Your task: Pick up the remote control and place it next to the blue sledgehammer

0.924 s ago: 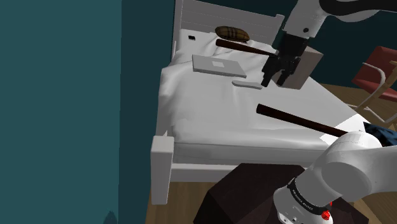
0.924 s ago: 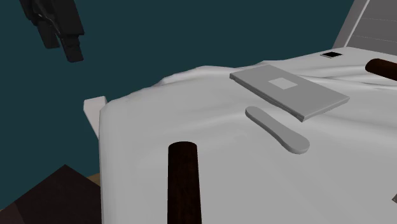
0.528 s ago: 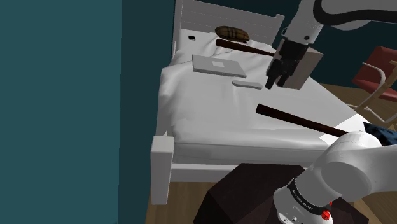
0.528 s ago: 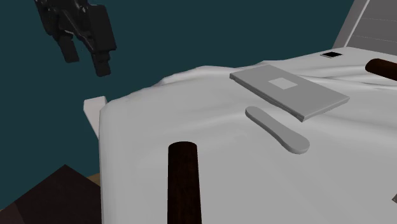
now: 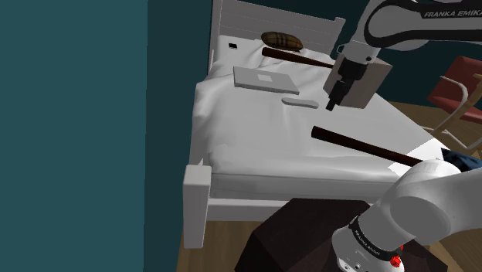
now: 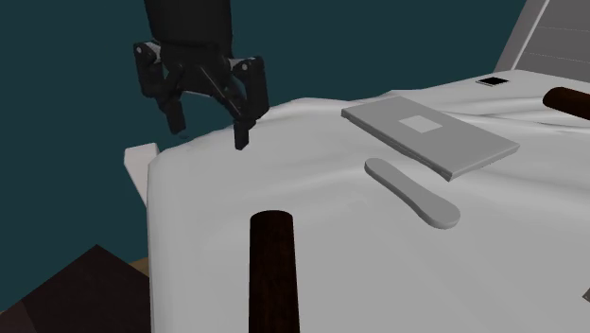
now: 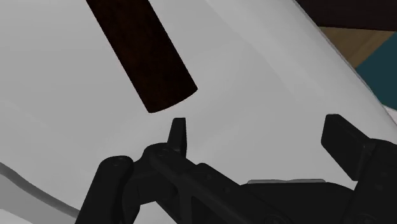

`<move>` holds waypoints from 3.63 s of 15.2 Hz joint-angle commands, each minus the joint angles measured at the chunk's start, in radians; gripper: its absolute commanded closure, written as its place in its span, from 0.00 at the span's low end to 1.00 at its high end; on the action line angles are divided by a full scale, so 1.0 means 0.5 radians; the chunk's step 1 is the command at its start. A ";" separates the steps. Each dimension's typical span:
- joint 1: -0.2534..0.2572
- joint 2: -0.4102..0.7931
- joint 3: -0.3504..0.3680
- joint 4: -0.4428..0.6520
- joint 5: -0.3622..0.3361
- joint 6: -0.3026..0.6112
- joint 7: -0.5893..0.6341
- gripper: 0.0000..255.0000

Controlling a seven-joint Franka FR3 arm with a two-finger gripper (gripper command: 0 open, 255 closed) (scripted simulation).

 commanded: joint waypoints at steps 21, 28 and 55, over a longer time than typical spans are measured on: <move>0.020 1.705 -0.641 1.075 0.551 0.609 -2.061 0.00; -0.254 2.302 -0.471 1.751 0.821 0.514 -2.528 0.00; -0.287 2.413 -0.429 1.735 0.872 0.637 -2.575 1.00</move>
